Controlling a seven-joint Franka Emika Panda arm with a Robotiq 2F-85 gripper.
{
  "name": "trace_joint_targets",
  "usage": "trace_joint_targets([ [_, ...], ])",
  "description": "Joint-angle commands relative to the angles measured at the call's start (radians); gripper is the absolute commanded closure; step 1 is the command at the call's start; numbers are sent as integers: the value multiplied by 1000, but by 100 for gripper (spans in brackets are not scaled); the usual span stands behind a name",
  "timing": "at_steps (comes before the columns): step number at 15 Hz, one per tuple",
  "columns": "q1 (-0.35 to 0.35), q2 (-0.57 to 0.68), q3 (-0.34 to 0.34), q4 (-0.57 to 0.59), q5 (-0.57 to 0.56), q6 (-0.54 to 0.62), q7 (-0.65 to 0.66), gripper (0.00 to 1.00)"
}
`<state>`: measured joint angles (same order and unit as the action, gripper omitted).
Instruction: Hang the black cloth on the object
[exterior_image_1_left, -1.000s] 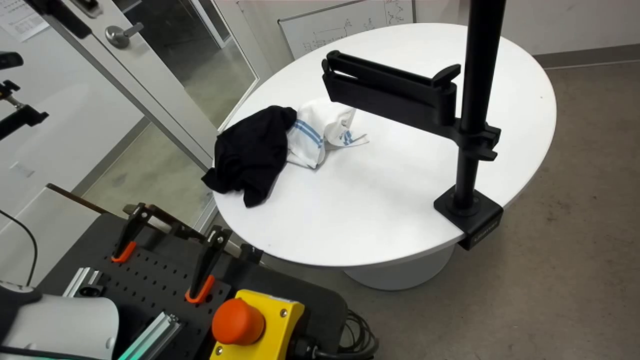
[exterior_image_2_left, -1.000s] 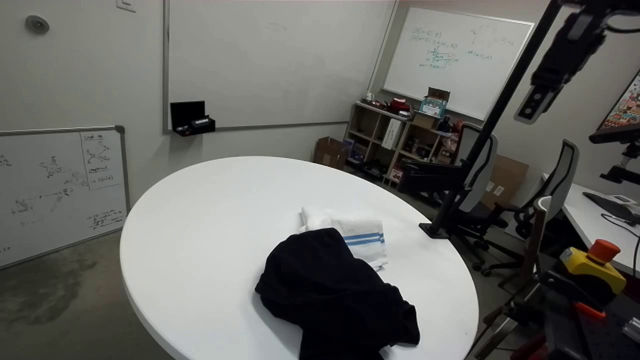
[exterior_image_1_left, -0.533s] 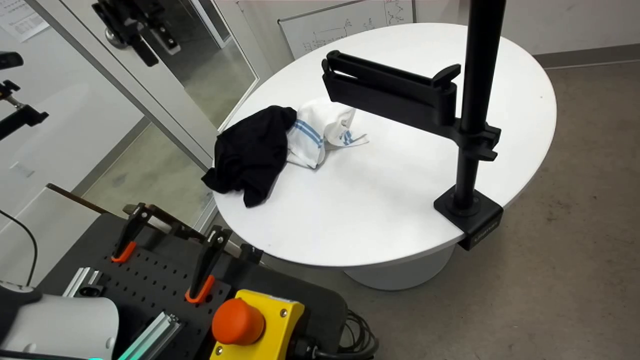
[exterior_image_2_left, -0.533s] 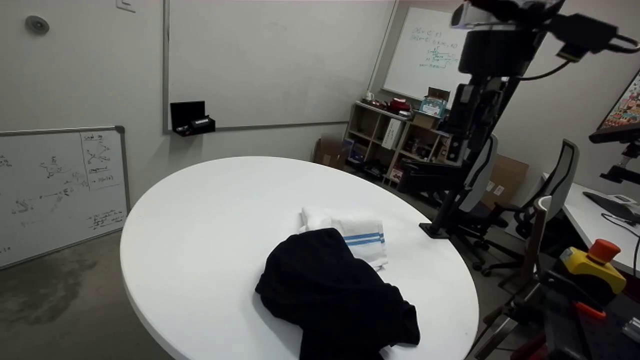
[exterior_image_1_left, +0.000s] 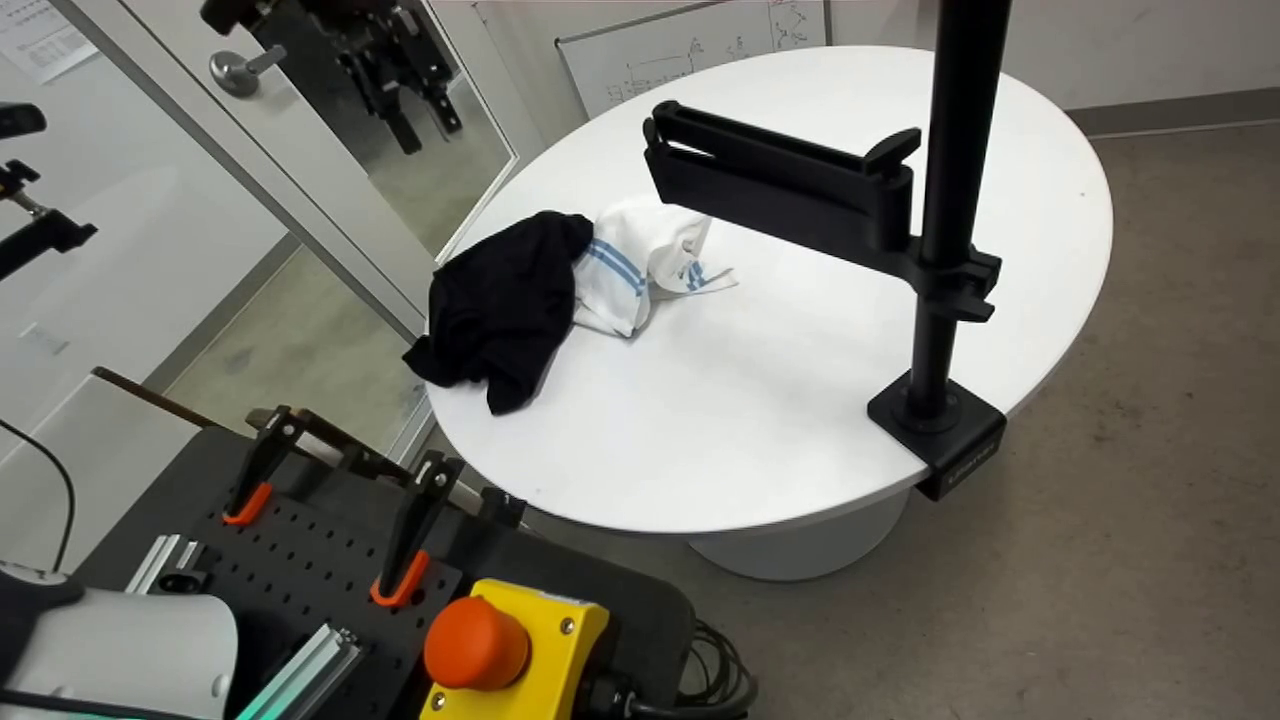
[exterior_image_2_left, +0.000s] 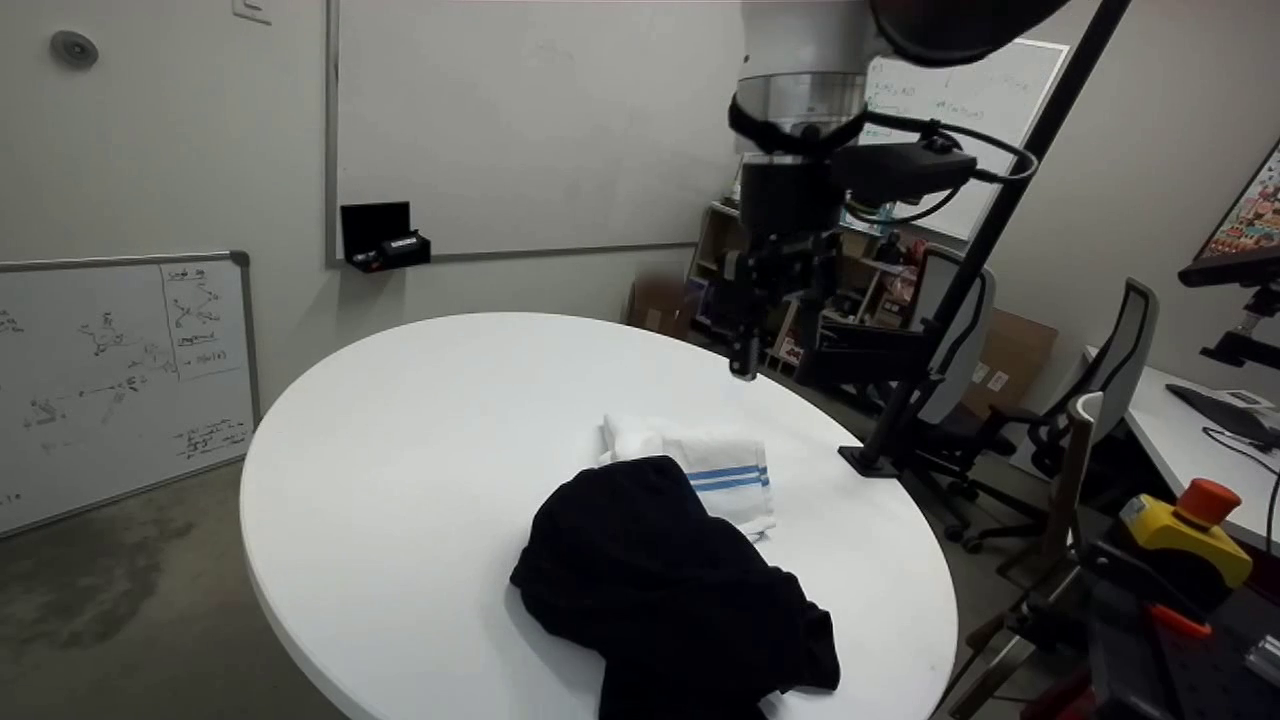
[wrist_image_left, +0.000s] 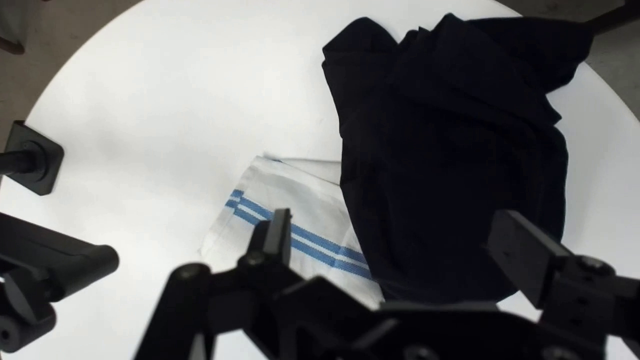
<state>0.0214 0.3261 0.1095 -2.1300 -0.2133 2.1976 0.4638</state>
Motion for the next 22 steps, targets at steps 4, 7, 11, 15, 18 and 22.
trace_joint_targets([
  [4, 157, 298, -97, 276, 24, -32, 123, 0],
  [7, 201, 402, -116, 368, 32, -47, 148, 0],
  [11, 239, 518, -132, 477, 44, -69, 169, 0],
  [15, 268, 604, -148, 573, 51, -61, 204, 0],
  [18, 292, 658, -163, 642, 40, -60, 226, 0],
  [22, 324, 717, -190, 713, 27, -69, 257, 0],
])
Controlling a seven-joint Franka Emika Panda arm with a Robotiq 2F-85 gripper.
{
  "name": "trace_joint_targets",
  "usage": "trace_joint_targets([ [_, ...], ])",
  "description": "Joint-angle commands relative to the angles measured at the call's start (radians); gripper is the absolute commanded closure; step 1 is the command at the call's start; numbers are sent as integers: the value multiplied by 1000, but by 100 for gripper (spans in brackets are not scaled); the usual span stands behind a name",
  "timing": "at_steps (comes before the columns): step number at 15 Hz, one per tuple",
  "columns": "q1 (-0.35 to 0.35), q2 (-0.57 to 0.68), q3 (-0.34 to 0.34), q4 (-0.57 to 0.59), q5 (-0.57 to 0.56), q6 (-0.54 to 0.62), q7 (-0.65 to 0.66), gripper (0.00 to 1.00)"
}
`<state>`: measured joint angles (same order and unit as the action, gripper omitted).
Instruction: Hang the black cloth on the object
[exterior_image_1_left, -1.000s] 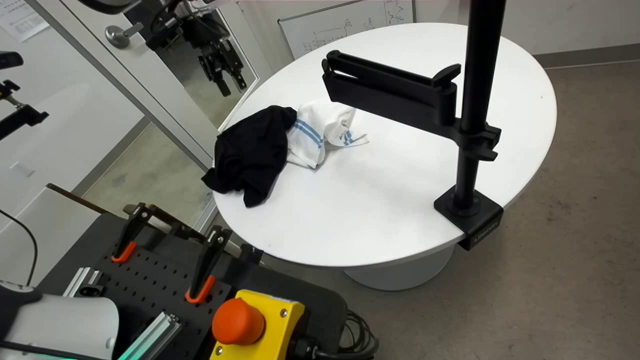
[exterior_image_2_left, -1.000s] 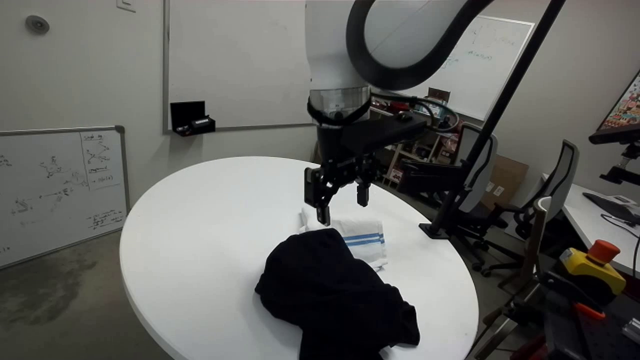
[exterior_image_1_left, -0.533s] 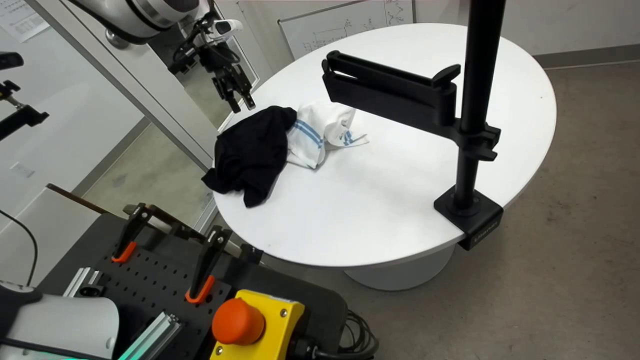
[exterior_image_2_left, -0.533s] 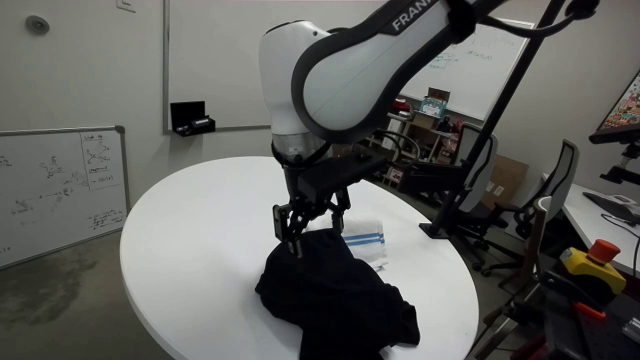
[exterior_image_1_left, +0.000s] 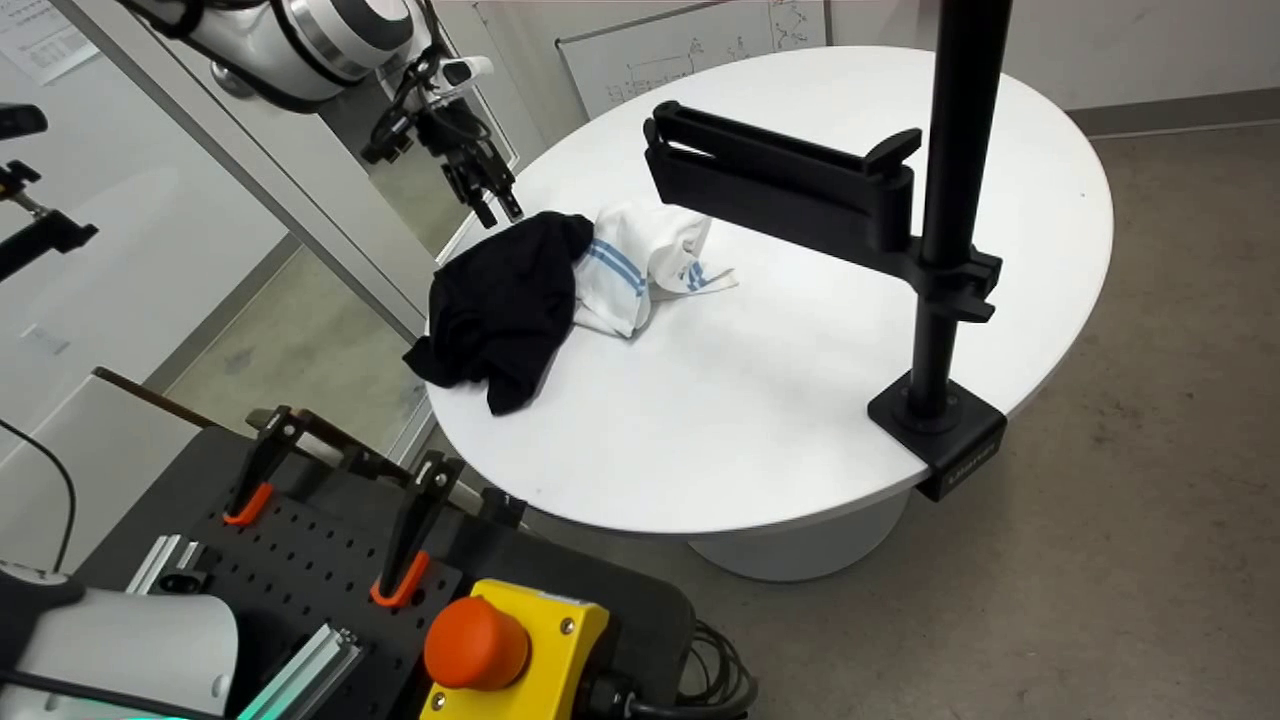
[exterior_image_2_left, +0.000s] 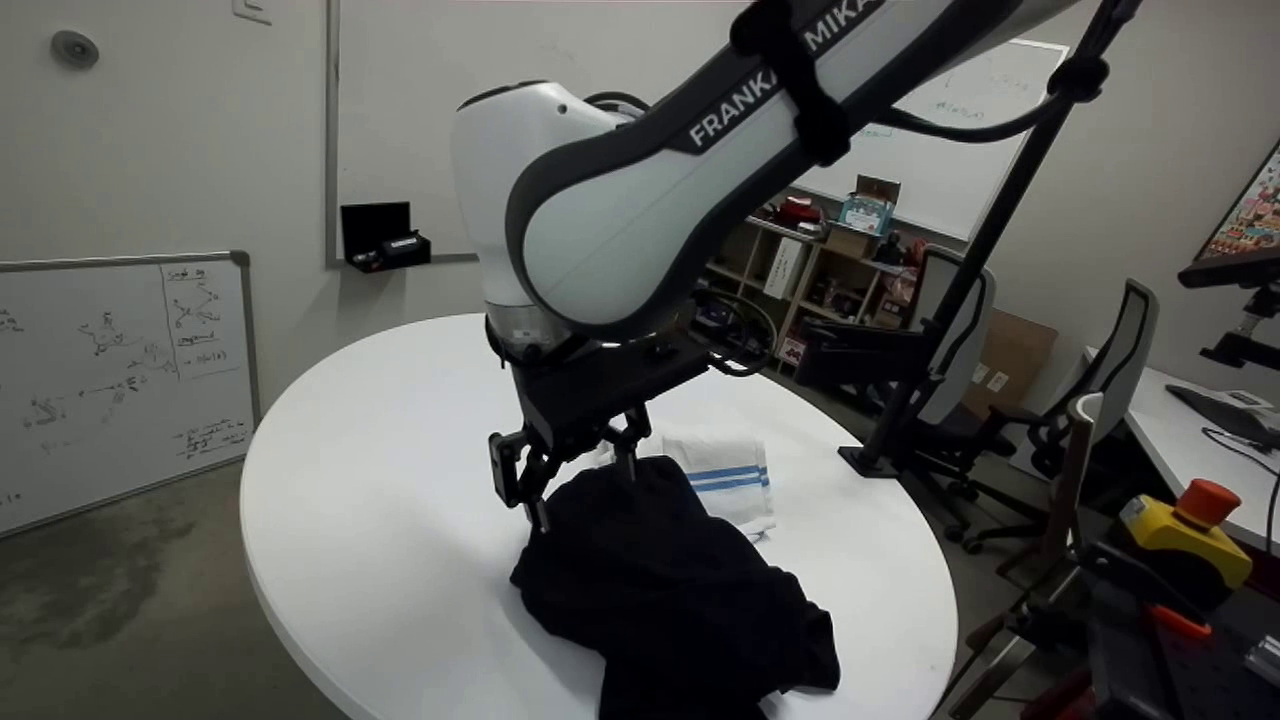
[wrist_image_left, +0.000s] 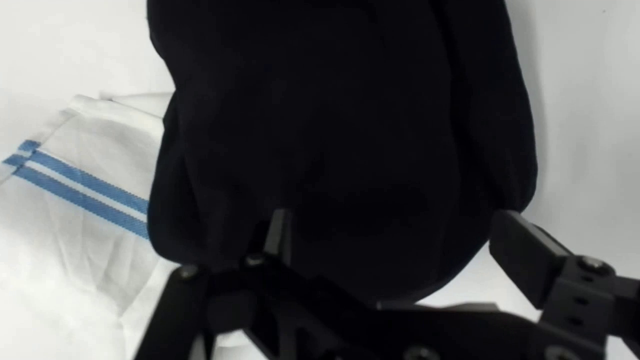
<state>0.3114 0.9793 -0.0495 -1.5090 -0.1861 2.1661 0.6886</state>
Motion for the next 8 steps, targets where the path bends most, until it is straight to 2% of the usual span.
trace_joint_targets([
  [1, 39, 77, -37, 105, 0, -40, 40, 0],
  [2, 42, 91, -42, 118, 0, -44, 47, 0],
  [4, 46, 115, -48, 143, 2, -55, 60, 26],
  [8, 47, 145, -58, 182, 1, -82, 78, 55],
])
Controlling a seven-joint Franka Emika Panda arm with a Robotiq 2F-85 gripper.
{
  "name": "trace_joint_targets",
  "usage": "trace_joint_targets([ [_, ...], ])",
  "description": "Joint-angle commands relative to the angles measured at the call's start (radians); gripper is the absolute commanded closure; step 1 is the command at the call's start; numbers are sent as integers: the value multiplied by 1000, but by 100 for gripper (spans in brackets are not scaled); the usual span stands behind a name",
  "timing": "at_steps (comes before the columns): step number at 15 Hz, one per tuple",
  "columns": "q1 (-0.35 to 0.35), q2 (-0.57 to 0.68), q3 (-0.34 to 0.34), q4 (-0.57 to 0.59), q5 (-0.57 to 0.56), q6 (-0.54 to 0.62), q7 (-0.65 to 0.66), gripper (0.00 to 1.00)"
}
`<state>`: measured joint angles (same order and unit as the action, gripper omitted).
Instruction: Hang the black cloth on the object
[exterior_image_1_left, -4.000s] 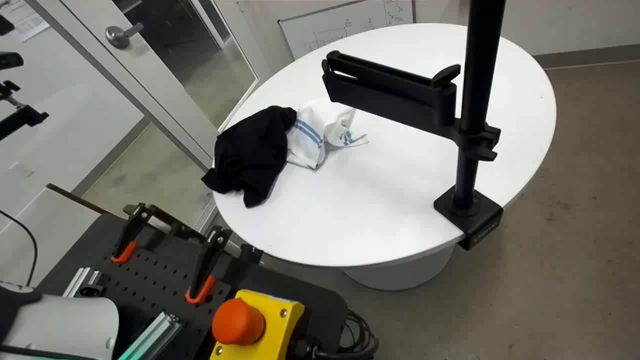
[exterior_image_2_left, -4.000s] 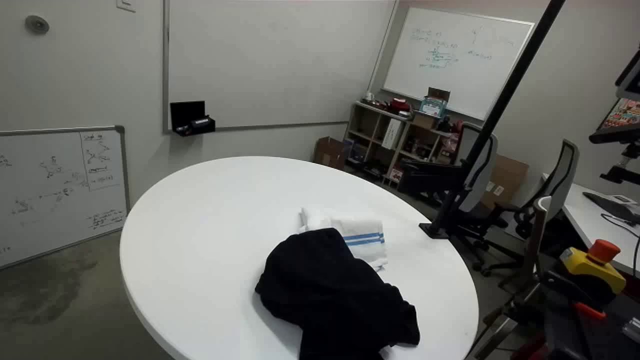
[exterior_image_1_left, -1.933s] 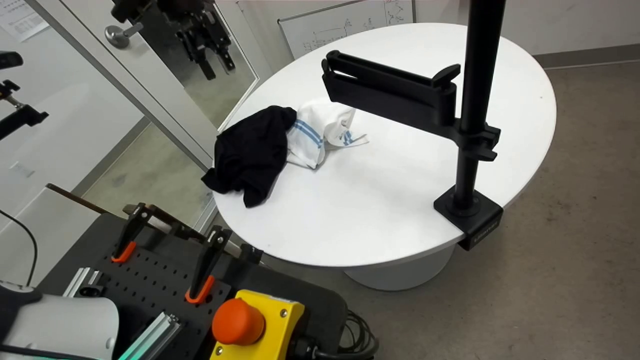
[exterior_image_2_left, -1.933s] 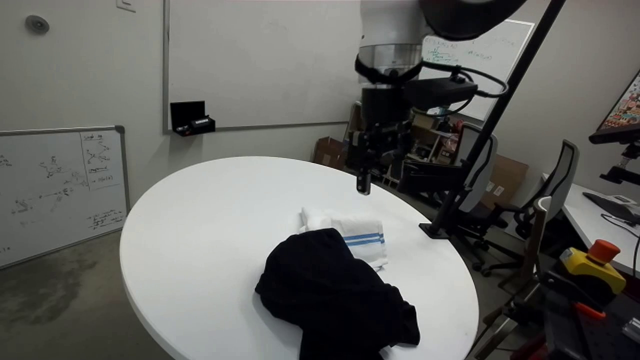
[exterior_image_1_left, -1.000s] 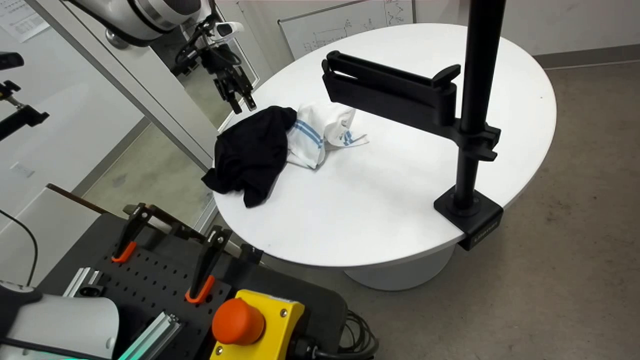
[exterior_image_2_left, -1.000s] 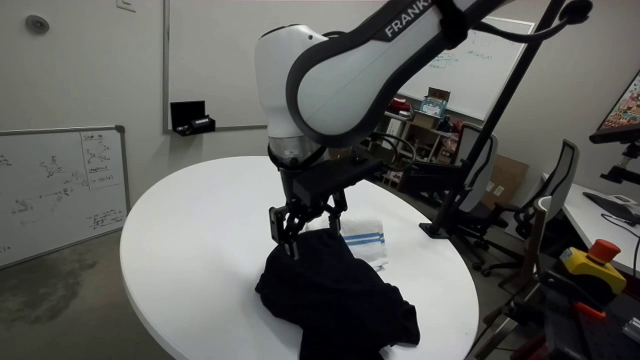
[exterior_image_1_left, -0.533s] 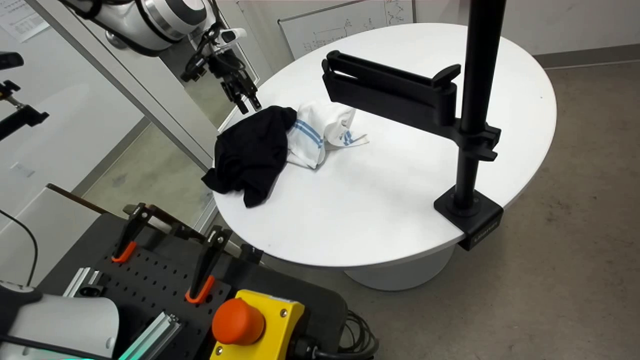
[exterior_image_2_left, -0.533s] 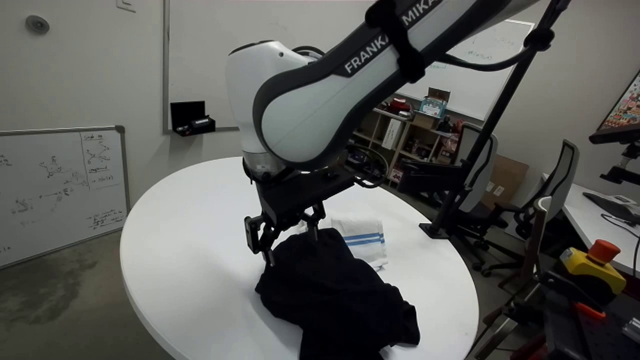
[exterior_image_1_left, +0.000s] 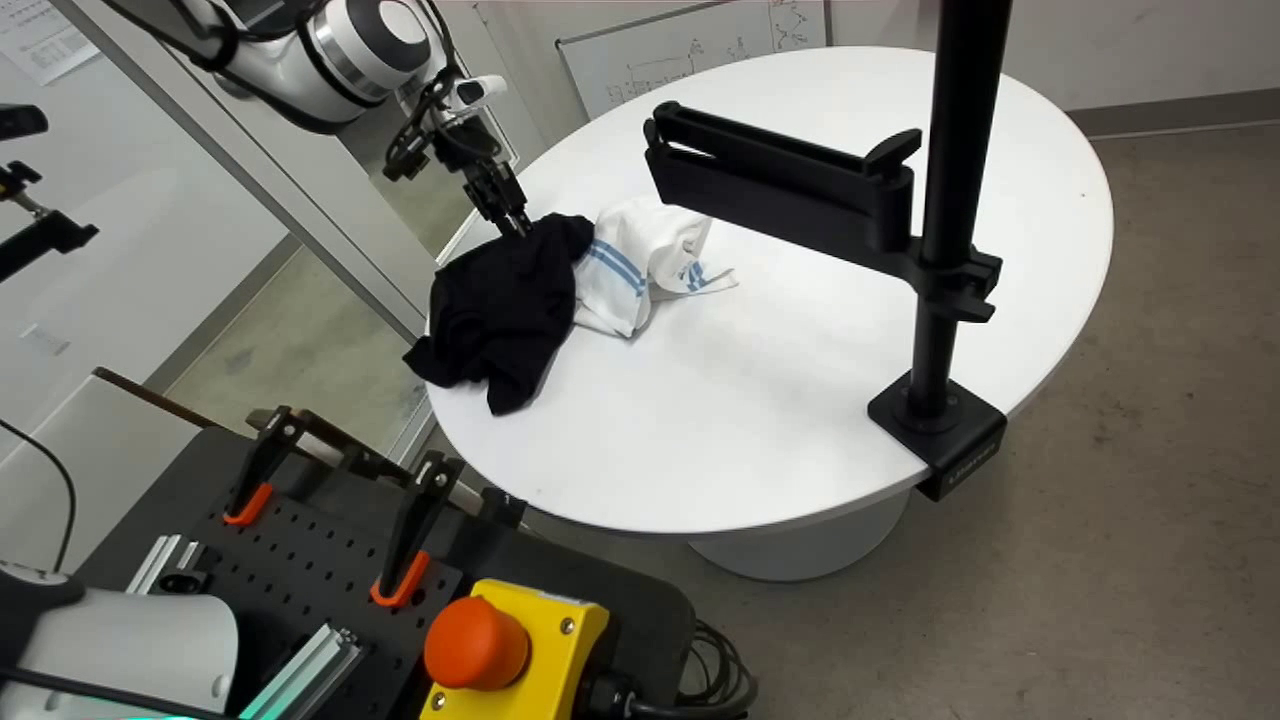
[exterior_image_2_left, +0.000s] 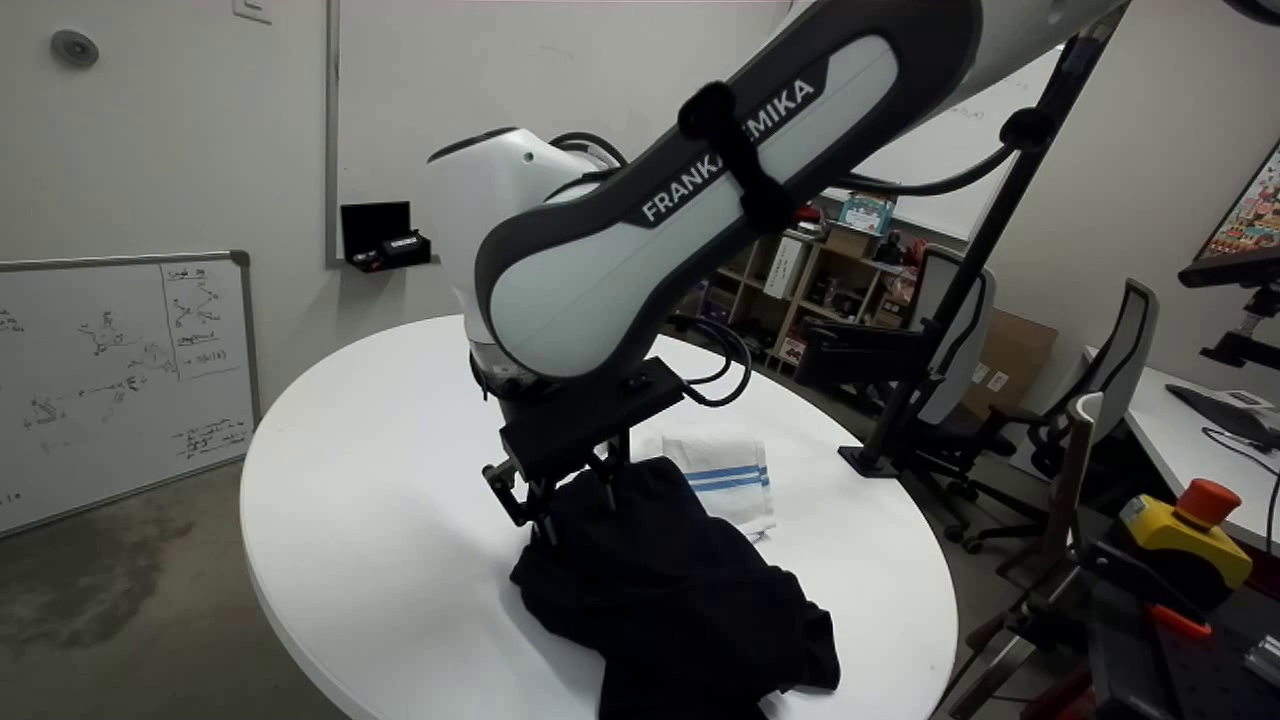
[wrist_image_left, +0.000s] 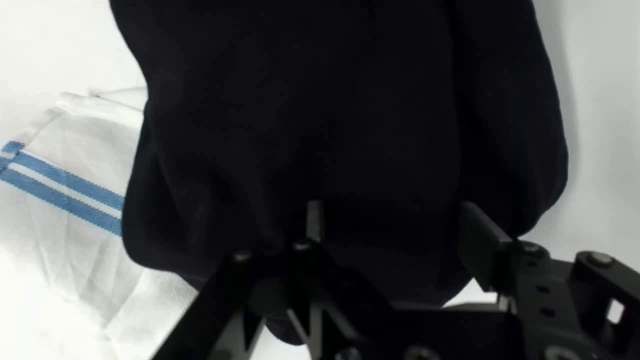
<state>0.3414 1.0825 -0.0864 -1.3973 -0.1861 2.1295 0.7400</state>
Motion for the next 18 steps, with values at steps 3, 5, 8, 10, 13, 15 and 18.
trace_joint_targets([
  [3, 12, 45, -23, 83, 2, -67, 33, 80],
  [5, 8, 31, -23, 75, 6, -75, 42, 94],
  [8, -3, -17, -16, 28, 14, -75, 41, 100],
  [10, -7, -74, -13, -33, 17, -75, 37, 99],
  [13, -11, -198, -15, -175, 18, -49, 59, 99],
  [15, -22, -294, -7, -273, 22, -52, 56, 99],
  [18, -46, -441, 12, -417, 42, -56, 39, 99],
])
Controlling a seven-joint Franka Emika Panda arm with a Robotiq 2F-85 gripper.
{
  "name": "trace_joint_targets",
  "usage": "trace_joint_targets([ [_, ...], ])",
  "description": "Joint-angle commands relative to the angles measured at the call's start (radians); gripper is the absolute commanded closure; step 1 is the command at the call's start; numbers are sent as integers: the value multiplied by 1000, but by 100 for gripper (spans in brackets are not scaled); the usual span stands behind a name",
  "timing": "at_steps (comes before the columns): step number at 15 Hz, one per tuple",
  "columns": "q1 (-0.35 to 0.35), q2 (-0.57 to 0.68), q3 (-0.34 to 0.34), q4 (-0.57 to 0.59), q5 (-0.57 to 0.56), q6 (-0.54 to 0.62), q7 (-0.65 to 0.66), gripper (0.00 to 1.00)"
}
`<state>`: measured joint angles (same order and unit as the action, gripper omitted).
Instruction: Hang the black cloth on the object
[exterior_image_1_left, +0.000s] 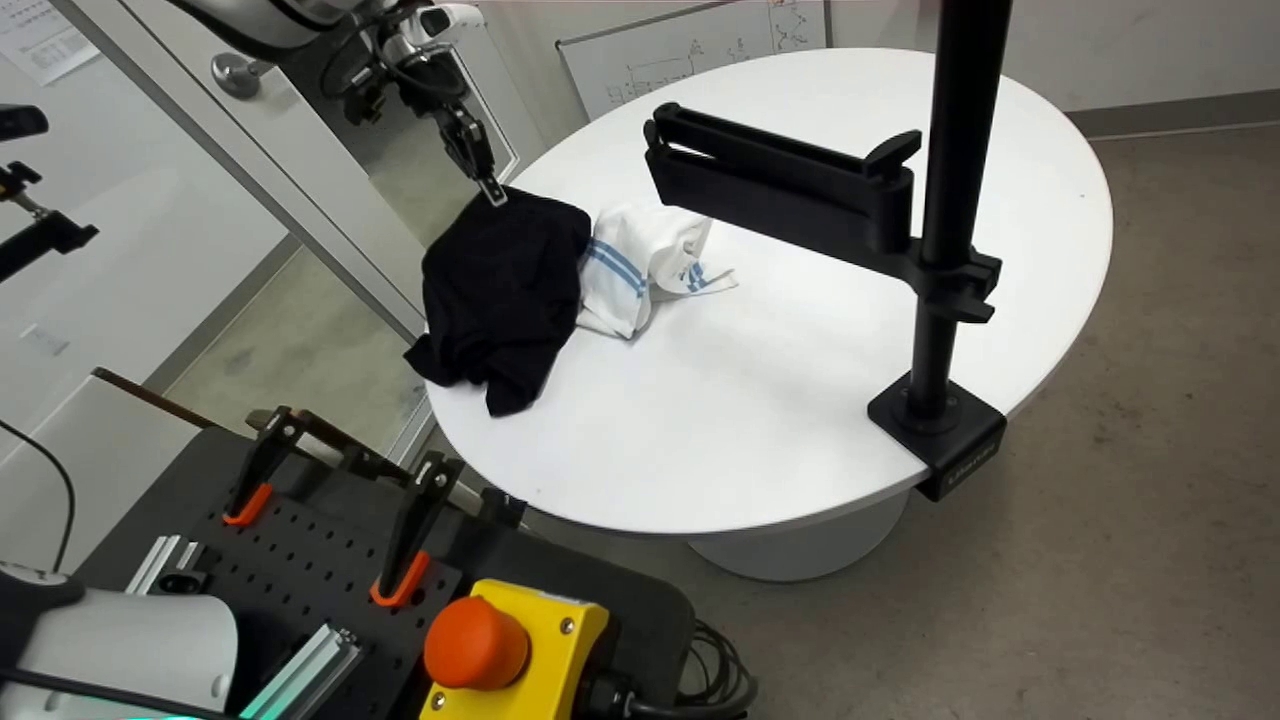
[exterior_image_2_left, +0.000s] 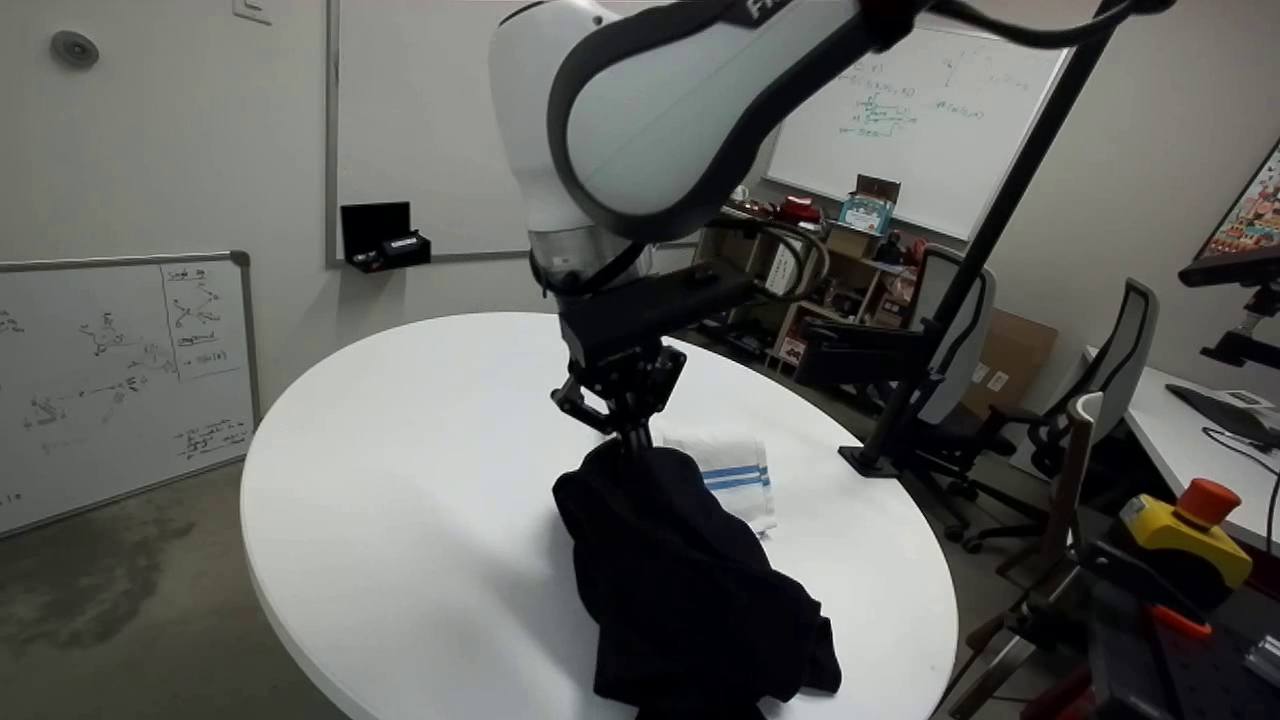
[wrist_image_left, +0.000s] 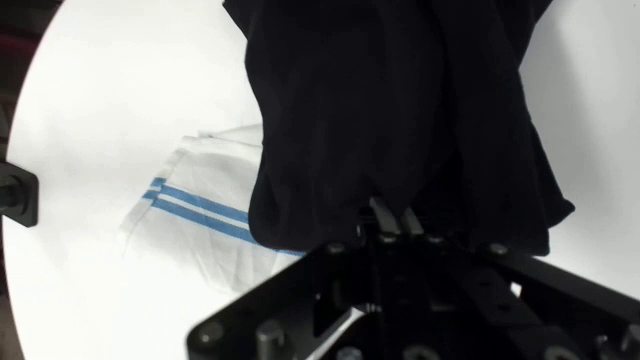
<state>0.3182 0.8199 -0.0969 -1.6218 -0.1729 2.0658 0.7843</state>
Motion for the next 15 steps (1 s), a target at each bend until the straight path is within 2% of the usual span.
trace_joint_targets([
  [1, -30, -231, 28, -242, 34, 7, -9, 99],
  [8, -93, -616, 63, -579, 66, 39, -10, 99],
  [15, -197, -1020, 89, -807, 68, 23, 9, 99],
])
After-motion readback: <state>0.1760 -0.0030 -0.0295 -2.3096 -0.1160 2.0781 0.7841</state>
